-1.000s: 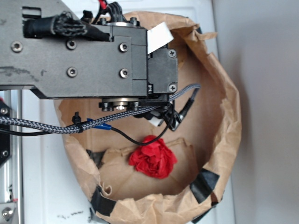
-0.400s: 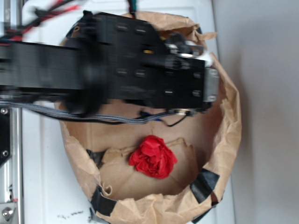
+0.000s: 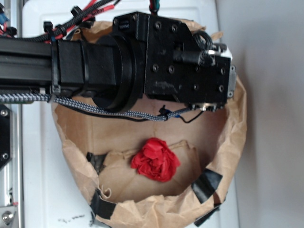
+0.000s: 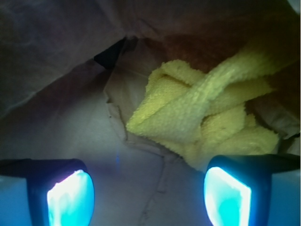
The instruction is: Grab the yellow cloth.
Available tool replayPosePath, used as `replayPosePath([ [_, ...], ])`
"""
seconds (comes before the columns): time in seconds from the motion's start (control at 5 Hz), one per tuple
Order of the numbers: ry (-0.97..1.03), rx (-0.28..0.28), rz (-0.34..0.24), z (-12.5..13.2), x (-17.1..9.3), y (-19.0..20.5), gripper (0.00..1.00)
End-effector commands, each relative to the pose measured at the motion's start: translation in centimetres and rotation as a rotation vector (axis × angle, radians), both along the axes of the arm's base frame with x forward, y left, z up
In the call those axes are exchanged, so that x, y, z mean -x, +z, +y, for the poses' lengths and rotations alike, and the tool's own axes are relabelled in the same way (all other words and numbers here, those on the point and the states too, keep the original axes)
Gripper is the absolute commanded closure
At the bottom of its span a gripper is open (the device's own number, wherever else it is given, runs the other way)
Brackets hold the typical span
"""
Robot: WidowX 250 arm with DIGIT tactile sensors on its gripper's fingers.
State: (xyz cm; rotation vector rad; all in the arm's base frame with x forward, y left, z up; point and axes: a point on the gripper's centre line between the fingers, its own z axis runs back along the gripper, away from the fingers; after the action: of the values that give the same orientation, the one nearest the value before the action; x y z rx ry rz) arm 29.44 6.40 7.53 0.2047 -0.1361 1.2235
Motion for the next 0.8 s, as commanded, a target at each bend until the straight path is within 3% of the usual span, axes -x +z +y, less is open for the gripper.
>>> replayPosePath([
  [0.0, 0.069, 0.011, -0.009, 2.4, 1.1, 2.7, 0.00],
  [0.4, 0.119, -0.075, -0.067, 3.0, 1.4, 1.7, 0.00],
  [0.6, 0.156, -0.121, -0.054, 3.3, 0.9, 0.4, 0.00],
])
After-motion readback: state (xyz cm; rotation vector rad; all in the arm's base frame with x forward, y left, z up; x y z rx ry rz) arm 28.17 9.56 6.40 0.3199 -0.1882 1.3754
